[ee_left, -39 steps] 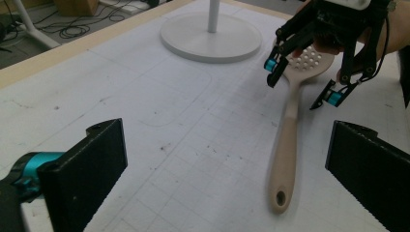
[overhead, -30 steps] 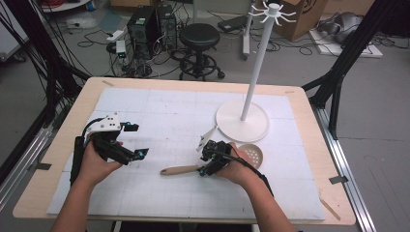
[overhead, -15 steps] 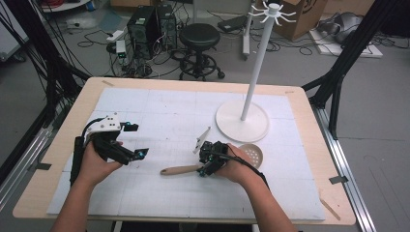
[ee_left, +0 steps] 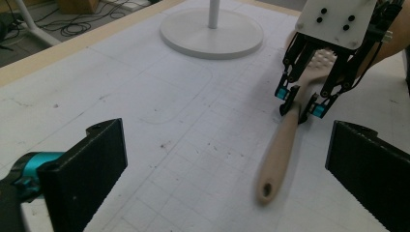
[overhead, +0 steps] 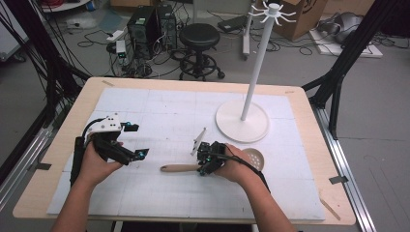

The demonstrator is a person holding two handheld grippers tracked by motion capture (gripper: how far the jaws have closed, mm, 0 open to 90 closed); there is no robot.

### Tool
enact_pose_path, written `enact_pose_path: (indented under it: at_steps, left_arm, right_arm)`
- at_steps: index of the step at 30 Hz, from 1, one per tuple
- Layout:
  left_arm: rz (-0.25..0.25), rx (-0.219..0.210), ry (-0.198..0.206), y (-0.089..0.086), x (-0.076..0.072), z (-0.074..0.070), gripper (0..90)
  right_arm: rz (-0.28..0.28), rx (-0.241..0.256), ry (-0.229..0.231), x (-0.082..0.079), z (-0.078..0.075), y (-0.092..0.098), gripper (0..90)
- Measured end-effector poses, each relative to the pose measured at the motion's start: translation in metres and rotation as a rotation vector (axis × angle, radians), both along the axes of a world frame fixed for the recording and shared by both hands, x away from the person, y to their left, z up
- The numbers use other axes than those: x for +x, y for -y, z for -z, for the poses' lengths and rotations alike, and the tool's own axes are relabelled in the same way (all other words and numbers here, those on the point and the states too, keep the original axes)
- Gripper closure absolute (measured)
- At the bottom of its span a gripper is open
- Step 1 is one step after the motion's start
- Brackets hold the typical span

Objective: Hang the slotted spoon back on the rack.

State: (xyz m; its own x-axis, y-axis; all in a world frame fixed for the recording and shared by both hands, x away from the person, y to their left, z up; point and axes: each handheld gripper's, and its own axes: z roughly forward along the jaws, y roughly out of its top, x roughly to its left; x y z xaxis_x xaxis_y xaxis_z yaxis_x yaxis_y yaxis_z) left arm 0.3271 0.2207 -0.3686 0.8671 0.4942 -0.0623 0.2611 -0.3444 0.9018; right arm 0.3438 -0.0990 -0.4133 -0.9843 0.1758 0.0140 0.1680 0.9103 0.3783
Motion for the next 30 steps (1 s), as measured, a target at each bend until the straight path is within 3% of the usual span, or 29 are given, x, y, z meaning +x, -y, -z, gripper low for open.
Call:
enact_pose_path:
  at_steps: [4, 17, 20, 22, 23, 25, 30]
  left_arm:
    - [0.001, -0.001, 0.000, 0.000, 0.000, 0.000, 1.7]
    - [0.000, -0.015, 0.002, -0.001, 0.000, -0.001, 1.7]
    - [-0.003, -0.015, 0.002, -0.002, 0.000, -0.001, 1.7]
    - [-0.003, -0.016, 0.004, -0.002, 0.000, -0.001, 1.7]
    - [-0.004, -0.016, 0.002, -0.002, 0.000, -0.001, 1.7]
    - [-0.004, -0.016, 0.001, -0.002, 0.000, -0.001, 1.6]
    - [0.001, -0.020, 0.006, -0.002, 0.000, -0.001, 1.7]
  right_arm:
    - [0.030, 0.006, -0.025, 0.002, 0.000, 0.001, 76.2]
    - [0.078, 0.031, -0.014, 0.000, -0.001, 0.005, 76.7]
    - [0.095, 0.065, -0.001, 0.000, -0.007, 0.010, 76.6]
    - [0.116, 0.123, 0.005, -0.001, -0.017, 0.020, 76.7]
    - [0.116, 0.123, 0.005, -0.001, -0.017, 0.020, 76.7]
    - [0.134, 0.188, 0.014, -0.002, -0.028, 0.031, 76.7]
    - [0.156, 0.262, 0.040, -0.005, -0.043, 0.050, 76.8]
